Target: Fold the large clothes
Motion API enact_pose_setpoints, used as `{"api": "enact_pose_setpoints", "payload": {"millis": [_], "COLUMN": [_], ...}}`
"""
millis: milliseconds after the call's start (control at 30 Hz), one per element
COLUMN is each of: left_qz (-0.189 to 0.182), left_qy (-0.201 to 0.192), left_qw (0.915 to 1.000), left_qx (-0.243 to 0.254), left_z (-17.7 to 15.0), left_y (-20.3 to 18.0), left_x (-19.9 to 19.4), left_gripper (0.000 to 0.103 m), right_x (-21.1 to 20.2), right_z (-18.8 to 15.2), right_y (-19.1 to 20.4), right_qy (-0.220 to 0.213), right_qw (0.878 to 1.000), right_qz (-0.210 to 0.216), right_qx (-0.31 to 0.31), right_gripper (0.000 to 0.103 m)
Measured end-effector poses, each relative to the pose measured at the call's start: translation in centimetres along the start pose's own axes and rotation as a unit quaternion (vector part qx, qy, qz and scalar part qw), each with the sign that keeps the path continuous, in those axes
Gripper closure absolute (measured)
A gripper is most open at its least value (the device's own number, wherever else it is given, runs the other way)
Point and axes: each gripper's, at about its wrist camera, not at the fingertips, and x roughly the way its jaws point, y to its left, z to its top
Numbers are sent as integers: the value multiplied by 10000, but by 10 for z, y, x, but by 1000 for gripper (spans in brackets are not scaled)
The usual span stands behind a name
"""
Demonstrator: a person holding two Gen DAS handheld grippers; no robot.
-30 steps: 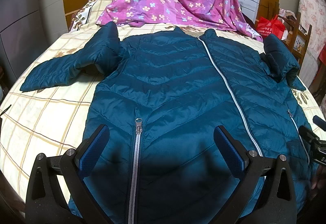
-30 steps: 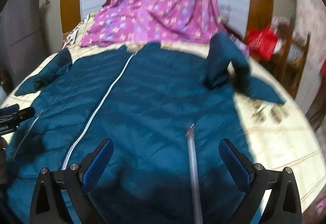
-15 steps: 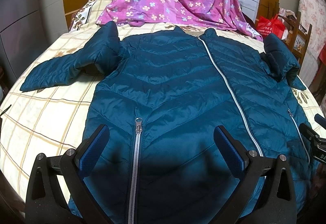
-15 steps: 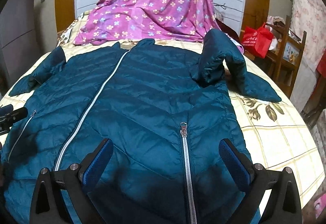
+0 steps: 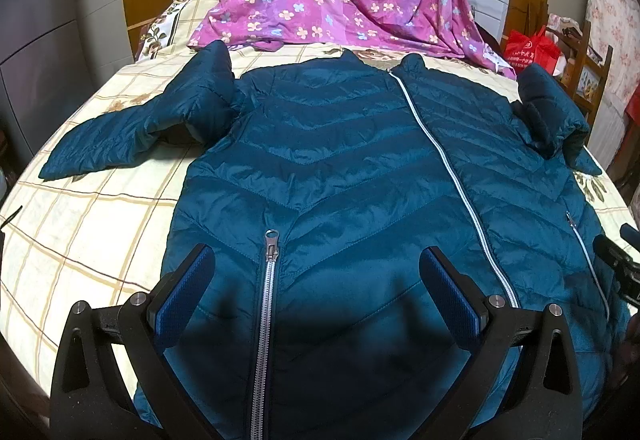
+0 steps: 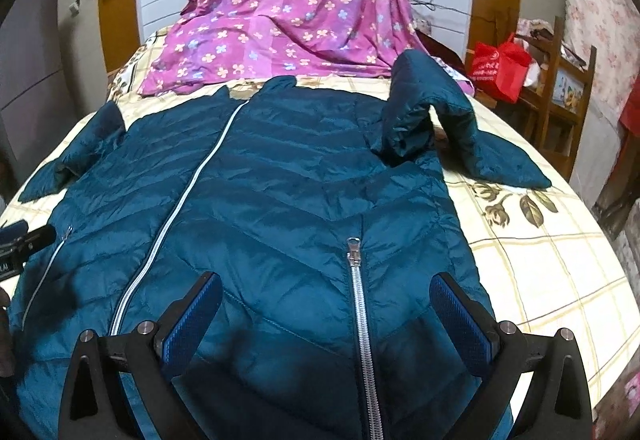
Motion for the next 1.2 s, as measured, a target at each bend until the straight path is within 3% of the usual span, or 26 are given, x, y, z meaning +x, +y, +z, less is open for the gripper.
{"api": "enact_pose_setpoints", "payload": {"millis": [267, 533, 733, 1033, 1200], "left_qz": [26, 25, 222, 201, 51], "left_qy": [33, 27, -19, 370, 690], "left_qw": [10000, 10000, 9995, 9962, 9976], "left_qx": [23, 30, 205, 768, 49], "left_z": [-1, -1, -4, -2, 13], "left_y": [1, 2, 0, -20, -2], "left_x": [2, 3, 9, 18, 13], "left_gripper": [1, 1, 1, 0, 1], "right_x": [-6, -7, 8, -3, -10], "right_z": [2, 0, 2, -3, -10], "right_y": [-9, 0, 3, 17, 12], "right_qy": [-183, -279, -30, -97, -110], "right_qw": [9992, 9994, 9999, 9970, 9955], "right_qz": [168, 168, -101, -361, -347], "right_qx": [299, 112, -60, -676, -871], "right_gripper": [0, 0, 0, 0, 0]}}
